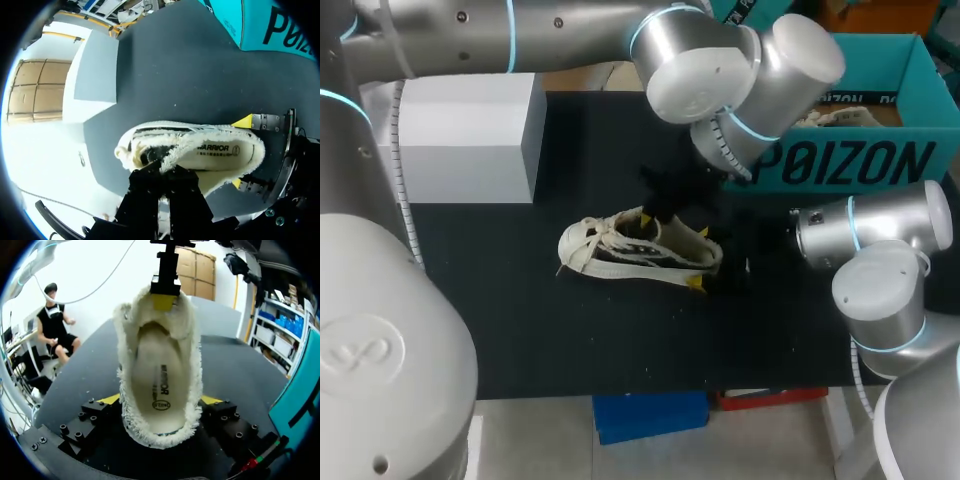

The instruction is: Take the shoe out of the shoebox, open the shoe tongue, remove and reinsert the insole, then place the shoe into the shoebox

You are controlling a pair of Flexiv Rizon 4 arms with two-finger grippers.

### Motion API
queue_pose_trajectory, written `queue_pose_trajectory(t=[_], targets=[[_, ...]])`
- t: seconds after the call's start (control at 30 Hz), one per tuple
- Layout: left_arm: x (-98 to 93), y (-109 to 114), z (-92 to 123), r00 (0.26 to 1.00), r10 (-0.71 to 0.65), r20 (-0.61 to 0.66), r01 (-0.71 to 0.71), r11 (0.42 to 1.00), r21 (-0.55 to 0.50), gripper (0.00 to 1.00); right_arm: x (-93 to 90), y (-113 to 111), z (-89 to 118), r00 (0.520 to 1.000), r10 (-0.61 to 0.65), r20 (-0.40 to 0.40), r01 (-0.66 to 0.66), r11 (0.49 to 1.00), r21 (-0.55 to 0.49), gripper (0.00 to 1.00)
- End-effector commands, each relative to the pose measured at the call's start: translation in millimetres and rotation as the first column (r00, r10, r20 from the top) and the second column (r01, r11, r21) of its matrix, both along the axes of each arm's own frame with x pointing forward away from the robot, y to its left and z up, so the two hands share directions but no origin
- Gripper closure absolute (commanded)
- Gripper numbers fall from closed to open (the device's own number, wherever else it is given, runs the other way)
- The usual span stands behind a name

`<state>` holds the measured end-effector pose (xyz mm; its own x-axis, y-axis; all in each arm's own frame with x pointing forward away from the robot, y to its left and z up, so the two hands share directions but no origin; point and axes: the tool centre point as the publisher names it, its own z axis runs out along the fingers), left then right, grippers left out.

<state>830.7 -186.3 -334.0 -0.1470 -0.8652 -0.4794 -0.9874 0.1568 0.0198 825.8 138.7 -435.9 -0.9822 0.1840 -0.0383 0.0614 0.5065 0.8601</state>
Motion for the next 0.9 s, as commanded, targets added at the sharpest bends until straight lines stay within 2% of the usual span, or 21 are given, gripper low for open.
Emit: queue_pose_trajectory(t=[0.03, 0.4, 0.63, 0.83, 0.87, 0.9], targets=[[-6.4, 20.6, 12.4, 1.0, 0.005, 0.029, -0.003, 0.999, -0.047, 1.0, -0.4, 3.5, -1.7, 1.0, -0.002, 0.0, 0.002, 1.0, -0.004, 1.0], [-16.6, 61.3, 8.3, 0.995, 0.082, 0.05, -0.08, 0.996, -0.035, 1.0, -0.4, 3.5, -1.7, 1.0, -0.002, 0.0, 0.002, 1.0, -0.004, 1.0], [-17.0, 76.7, 7.7, 0.991, 0.119, 0.055, -0.117, 0.992, -0.038, 1.0, -0.4, 3.5, -1.7, 1.0, -0.002, 0.0, 0.002, 1.0, -0.004, 1.0], [-19.2, 88.1, -3.9, 0.988, 0.149, 0.042, -0.148, 0.988, -0.038, 1.0, -0.4, 3.5, -1.7, 1.0, -0.002, 0.0, 0.002, 1.0, -0.004, 1.0], [-19.7, 90.3, -6.0, 0.988, 0.151, 0.036, -0.15, 0.988, -0.039, 0.93, -0.4, 3.5, -1.7, 1.0, -0.002, 0.0, 0.002, 1.0, -0.004, 1.0], [-20.3, 92.4, -7.8, 0.987, 0.155, 0.033, -0.153, 0.987, -0.037, 0.63, -0.4, 3.5, -1.7, 1.0, -0.002, 0.0, 0.002, 1.0, -0.004, 1.0]])
